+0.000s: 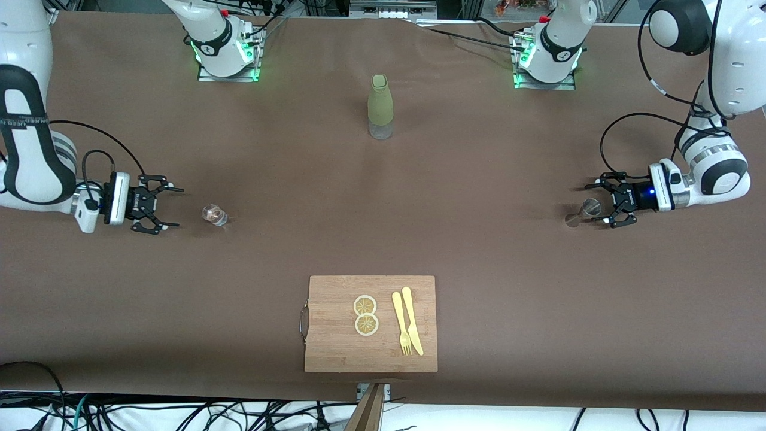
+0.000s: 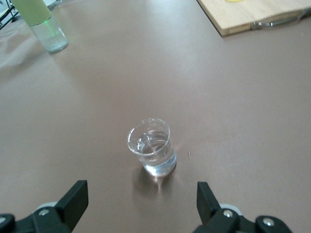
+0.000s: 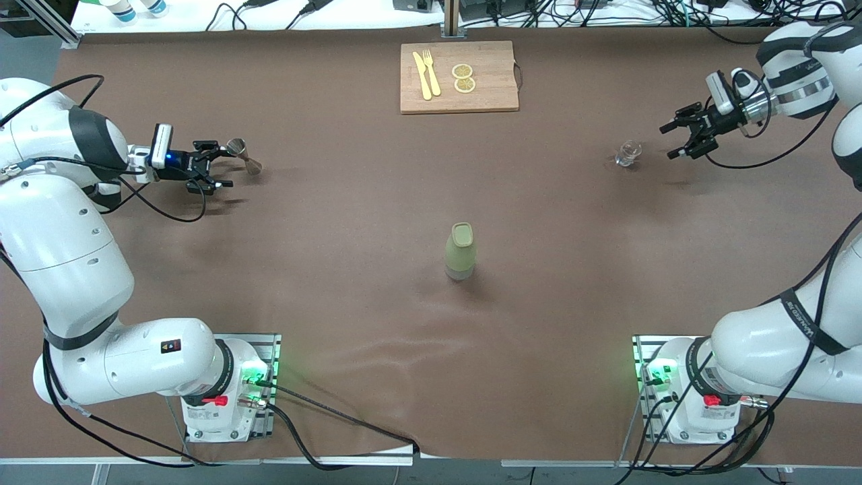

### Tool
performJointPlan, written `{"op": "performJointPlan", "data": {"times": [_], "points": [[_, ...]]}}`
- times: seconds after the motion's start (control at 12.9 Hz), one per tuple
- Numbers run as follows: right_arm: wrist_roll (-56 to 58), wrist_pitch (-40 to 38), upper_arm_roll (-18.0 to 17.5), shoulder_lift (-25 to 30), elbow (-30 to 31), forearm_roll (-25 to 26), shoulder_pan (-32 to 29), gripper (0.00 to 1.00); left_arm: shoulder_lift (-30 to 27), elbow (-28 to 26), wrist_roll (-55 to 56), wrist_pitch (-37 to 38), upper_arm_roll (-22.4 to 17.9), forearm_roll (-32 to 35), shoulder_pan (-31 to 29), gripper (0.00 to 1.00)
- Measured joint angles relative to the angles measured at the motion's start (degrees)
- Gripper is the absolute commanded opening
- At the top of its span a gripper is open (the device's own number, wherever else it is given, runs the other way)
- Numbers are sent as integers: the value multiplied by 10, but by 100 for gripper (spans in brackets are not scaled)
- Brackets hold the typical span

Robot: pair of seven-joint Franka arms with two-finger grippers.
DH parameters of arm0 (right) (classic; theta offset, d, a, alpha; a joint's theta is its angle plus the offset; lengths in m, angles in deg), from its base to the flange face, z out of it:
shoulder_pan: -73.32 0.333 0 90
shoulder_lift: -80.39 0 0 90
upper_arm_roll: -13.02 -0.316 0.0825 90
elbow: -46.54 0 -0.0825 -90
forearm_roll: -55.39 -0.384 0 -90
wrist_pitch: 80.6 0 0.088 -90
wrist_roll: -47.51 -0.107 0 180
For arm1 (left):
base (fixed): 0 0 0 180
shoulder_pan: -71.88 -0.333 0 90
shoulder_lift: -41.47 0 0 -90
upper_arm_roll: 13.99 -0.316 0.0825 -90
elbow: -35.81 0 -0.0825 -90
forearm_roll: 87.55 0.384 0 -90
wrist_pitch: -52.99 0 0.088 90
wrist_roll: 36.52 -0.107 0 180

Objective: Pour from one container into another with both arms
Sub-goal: 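Grasp the glass cup with the right gripper while the left gripper grasps the jigger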

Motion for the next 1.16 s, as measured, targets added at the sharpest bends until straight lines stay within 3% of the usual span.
{"op": "performJointPlan", "data": {"times": [0.62,0.85,1.16], "points": [[178,-52,1,-84,0,-135,-9,99,12,16,0,1,19,-19,2,99],[202,-56,0,-101,0,-156,-10,99,19,17,0,1,20,-29,2,71],[212,-59,-7,-118,-1,-173,-10,99,19,18,0,1,20,-29,2,58]]}}
